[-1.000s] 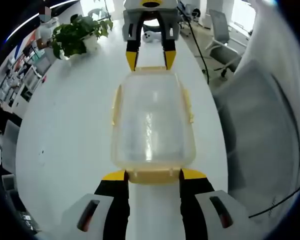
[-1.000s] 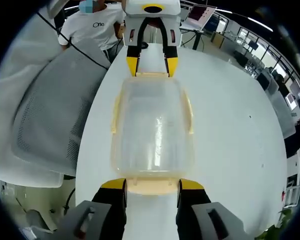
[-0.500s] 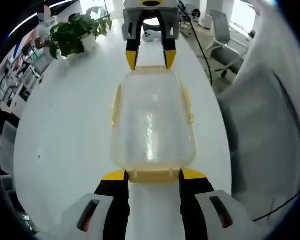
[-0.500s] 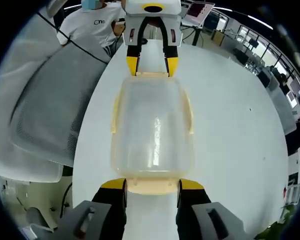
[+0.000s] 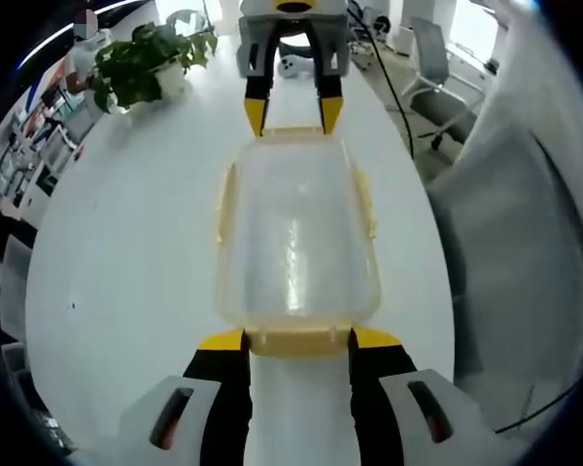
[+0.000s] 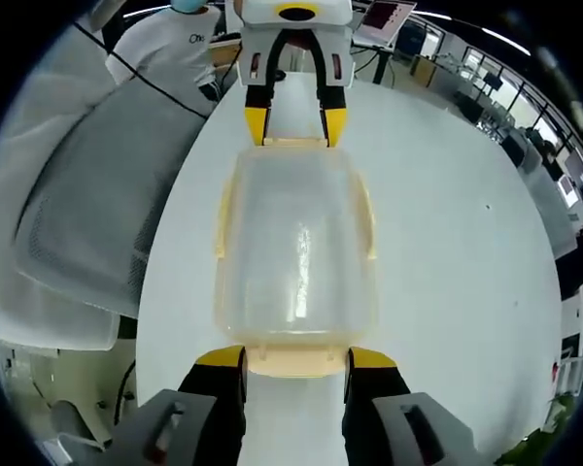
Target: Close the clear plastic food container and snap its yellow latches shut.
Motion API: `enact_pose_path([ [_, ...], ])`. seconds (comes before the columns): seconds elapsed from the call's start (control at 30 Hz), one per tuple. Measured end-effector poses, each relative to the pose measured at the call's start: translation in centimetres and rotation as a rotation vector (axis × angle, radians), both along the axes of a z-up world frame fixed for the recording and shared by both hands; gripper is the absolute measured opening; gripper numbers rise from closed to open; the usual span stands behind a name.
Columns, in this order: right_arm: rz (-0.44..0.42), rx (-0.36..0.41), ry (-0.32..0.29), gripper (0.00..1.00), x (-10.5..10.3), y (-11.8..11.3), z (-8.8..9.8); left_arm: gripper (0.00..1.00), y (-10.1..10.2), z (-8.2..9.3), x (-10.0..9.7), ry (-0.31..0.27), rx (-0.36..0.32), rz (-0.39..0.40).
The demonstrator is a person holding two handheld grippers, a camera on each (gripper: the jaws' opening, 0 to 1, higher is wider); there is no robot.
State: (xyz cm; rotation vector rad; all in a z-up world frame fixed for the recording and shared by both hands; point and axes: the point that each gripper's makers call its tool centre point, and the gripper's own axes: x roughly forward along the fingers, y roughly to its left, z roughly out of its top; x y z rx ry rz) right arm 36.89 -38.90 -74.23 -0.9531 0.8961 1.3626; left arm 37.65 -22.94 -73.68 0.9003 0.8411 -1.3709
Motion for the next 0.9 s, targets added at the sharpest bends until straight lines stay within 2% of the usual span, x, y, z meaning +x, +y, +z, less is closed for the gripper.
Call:
enact_pose_path([
  [0.5,-0.002,-0.003,0.000,0.37,-0.12,0.23,-0.28,0.37,0.23,-0.40,-0.01,0.010,0.005,-0.007],
  [0.67,-0.011,-0.002,0.011,0.37,-0.25,0.05,-0.39,0.37,0.09,-0.59,-0.22,0.025,0.014,-0.017],
  [0.9,-0.023,0.006,0.027,0.37,-0.45,0.24,-0.58,0.37,0.29,-0.75,-0.11,0.016,0.015,-0.031],
])
